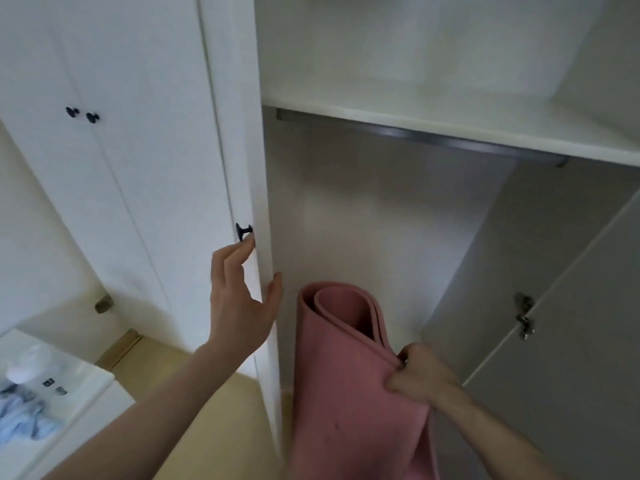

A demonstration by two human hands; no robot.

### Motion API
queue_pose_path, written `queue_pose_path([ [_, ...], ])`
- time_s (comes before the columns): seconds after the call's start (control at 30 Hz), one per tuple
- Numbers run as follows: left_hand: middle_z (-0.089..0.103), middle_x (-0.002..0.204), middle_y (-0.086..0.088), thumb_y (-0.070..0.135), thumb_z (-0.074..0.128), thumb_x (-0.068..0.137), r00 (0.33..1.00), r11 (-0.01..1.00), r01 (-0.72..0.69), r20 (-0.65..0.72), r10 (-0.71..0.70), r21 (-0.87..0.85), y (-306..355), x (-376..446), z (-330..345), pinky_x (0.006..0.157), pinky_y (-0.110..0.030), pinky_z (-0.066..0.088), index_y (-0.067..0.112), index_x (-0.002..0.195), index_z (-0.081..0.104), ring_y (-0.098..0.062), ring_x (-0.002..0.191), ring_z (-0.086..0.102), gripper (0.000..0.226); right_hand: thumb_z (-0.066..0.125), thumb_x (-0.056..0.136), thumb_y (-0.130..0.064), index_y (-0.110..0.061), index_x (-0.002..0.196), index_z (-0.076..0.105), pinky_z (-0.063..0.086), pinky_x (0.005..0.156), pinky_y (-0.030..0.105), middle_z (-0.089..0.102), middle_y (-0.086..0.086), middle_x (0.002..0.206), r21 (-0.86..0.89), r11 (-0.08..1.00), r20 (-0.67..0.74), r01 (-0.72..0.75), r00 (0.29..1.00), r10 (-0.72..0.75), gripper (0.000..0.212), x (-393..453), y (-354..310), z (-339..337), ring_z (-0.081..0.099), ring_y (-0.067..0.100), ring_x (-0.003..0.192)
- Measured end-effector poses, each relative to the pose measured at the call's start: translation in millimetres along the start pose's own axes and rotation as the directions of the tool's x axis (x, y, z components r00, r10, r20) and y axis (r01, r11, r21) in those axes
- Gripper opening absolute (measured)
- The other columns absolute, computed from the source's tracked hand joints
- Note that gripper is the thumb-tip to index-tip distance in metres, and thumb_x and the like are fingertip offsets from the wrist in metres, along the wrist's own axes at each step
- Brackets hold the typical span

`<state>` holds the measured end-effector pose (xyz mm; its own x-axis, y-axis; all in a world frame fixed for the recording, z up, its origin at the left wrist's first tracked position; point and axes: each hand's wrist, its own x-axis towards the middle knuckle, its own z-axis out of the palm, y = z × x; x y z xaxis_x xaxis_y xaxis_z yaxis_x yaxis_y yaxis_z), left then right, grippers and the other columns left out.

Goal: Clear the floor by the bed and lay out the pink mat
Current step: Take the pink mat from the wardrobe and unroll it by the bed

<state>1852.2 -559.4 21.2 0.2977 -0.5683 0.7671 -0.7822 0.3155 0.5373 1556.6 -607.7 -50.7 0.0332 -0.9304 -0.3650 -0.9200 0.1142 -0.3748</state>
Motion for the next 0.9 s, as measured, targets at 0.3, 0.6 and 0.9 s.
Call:
queue_pose_path([
  [0.3,0.021,0.152,-0.009,0.005,0.079,0.072,0.979,0.983,-0.148,0.123,0.161,-0.104,11,19,114,0.112,-0.051,0.038,0.01,0.15,0.03,-0.031,0.146,0.026,0.092,0.073,0.05,-0.034,-0.018,0.082,0.068,0.058,0.06,0.026,0.067,-0.003,0.079,0.131,0.977,-0.096,-0.166,0.979,0.179,0.036,-28,35,-6,0.066,0.013,0.071],
  [0.6,0.016,0.16,-0.02,0.028,0.071,0.089,0.917,0.95,-0.31,0.275,0.29,0.033,3,40,179,0.119,-0.056,0.022,0.004,0.155,0.021,-0.042,0.151,0.014,0.086,0.077,0.049,-0.038,-0.011,0.065,0.066,0.039,0.044,0.021,0.064,-0.001,0.064,0.247,0.932,-0.189,-0.266,0.93,0.316,0.033,-45,39,-28,0.062,0.015,0.058],
  [0.9,-0.018,0.165,-0.014,0.037,0.07,0.081,0.676,0.81,-0.577,0.619,0.4,0.107,-30,76,181,0.124,-0.055,0.006,0.013,0.16,-0.001,-0.035,0.153,-0.016,0.109,0.077,0.045,-0.041,-0.014,0.064,0.063,0.035,0.04,0.024,0.057,-0.003,0.061,0.272,0.85,-0.139,-0.452,0.855,0.499,0.035,-79,44,-8,0.055,0.015,0.055],
])
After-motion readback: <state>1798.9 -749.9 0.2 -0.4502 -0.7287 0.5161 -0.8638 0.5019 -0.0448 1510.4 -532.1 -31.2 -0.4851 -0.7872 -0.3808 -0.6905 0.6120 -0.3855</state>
